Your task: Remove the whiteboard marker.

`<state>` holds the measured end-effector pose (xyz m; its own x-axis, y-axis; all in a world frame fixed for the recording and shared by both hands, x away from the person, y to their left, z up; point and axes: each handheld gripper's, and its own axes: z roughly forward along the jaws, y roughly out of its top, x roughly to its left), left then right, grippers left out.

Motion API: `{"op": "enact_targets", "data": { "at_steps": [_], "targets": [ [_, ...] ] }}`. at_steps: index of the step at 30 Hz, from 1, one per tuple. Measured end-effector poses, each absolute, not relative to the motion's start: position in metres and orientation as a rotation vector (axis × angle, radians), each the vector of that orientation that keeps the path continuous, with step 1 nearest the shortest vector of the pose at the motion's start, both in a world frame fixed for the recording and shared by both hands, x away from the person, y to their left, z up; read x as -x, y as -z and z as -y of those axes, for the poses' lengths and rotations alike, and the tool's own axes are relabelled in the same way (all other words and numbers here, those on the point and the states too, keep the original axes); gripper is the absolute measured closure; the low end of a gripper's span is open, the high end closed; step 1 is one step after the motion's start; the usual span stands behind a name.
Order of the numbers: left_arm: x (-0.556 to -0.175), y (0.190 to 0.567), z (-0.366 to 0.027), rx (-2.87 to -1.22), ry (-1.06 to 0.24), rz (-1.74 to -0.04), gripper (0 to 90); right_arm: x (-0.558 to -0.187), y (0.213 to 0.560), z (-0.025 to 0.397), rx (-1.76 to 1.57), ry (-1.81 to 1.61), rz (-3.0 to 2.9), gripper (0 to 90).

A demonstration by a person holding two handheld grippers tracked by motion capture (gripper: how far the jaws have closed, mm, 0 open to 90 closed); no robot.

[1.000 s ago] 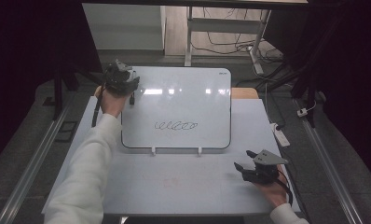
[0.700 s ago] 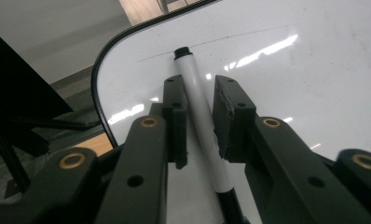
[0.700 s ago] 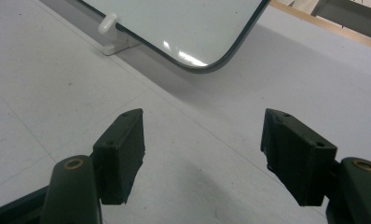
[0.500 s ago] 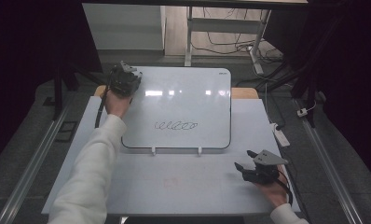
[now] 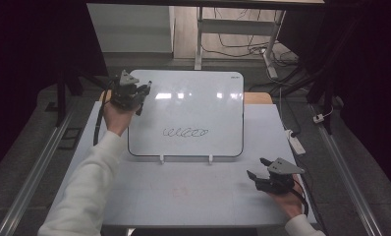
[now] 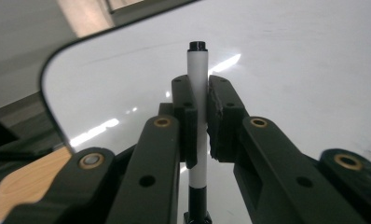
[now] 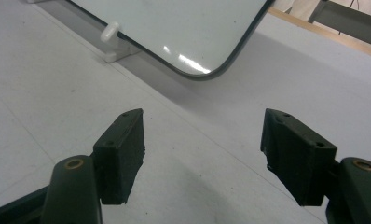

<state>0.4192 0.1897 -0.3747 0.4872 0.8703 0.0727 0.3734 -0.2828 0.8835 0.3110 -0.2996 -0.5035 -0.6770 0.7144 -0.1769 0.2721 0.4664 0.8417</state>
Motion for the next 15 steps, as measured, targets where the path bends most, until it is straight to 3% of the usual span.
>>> {"op": "enact_targets", "data": {
  "at_steps": [15],
  "targets": [
    [-0.338,0.413,-0.123,-1.888,-0.461,-0.733,81.9,-0.304,0.49,0.246,-0.729,-1.319,-2.295,29.7]
  ]
}}
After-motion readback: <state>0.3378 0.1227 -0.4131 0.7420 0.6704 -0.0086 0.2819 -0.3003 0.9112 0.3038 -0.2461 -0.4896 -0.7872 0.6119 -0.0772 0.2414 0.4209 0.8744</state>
